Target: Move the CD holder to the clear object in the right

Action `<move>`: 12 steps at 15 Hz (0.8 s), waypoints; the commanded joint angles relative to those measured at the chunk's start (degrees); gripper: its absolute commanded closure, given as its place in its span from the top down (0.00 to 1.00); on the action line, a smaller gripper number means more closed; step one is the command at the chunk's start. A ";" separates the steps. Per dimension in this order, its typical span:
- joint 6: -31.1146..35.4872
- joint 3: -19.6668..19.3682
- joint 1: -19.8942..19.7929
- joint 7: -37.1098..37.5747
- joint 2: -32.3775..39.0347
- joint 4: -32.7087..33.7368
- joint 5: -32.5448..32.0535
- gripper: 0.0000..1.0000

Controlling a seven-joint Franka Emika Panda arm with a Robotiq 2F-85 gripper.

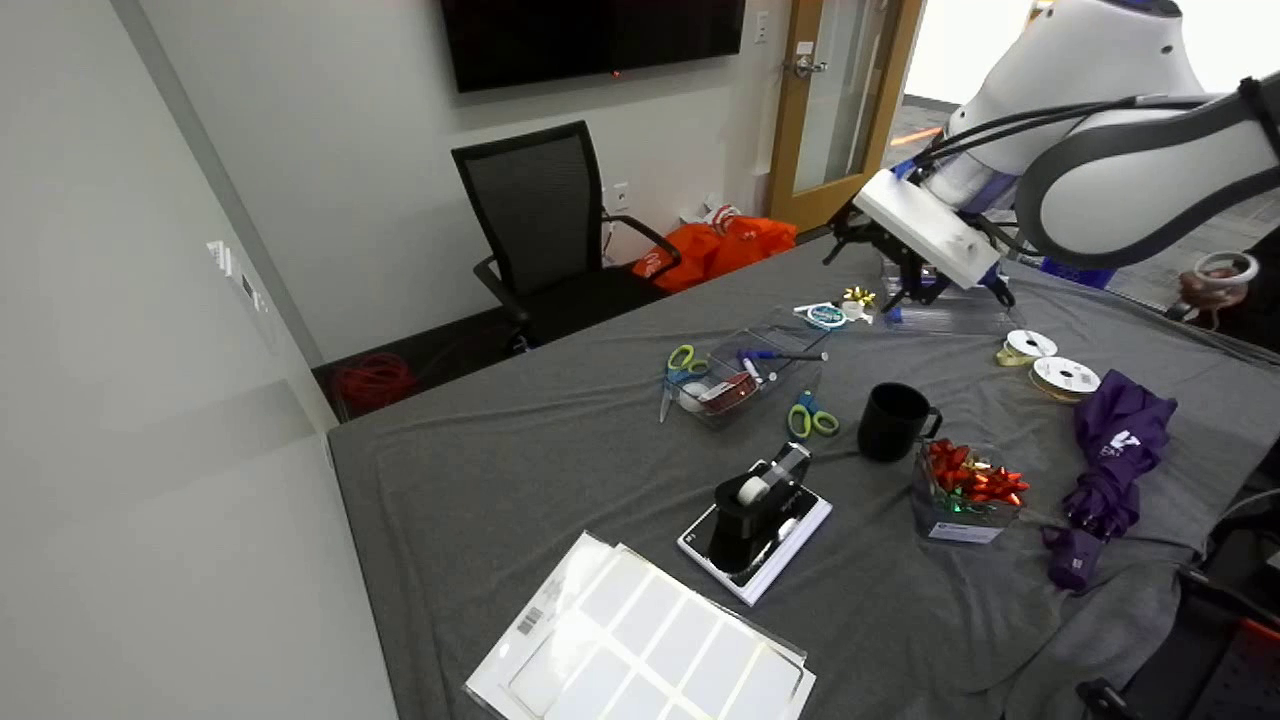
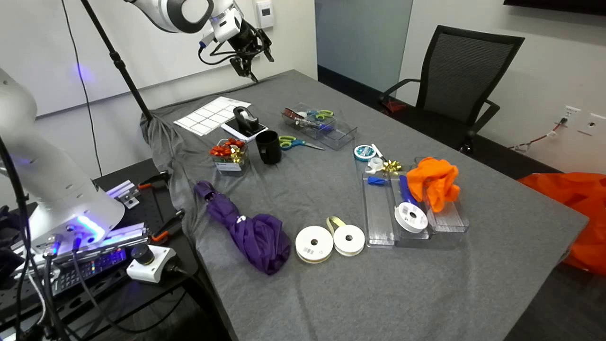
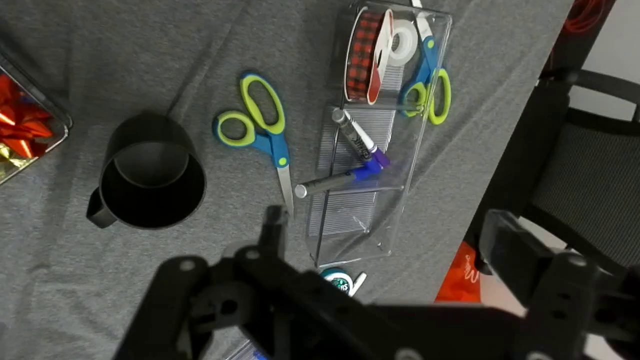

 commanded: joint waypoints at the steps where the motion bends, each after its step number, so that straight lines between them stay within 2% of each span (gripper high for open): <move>1: 0.12 -0.10 -0.01 0.87 0.44 0.27 -0.62 1.00; 7: 1.24 -0.29 0.05 2.66 1.41 0.96 -2.00 1.00; 12: 2.66 -1.72 1.06 20.07 9.08 6.02 -16.97 1.00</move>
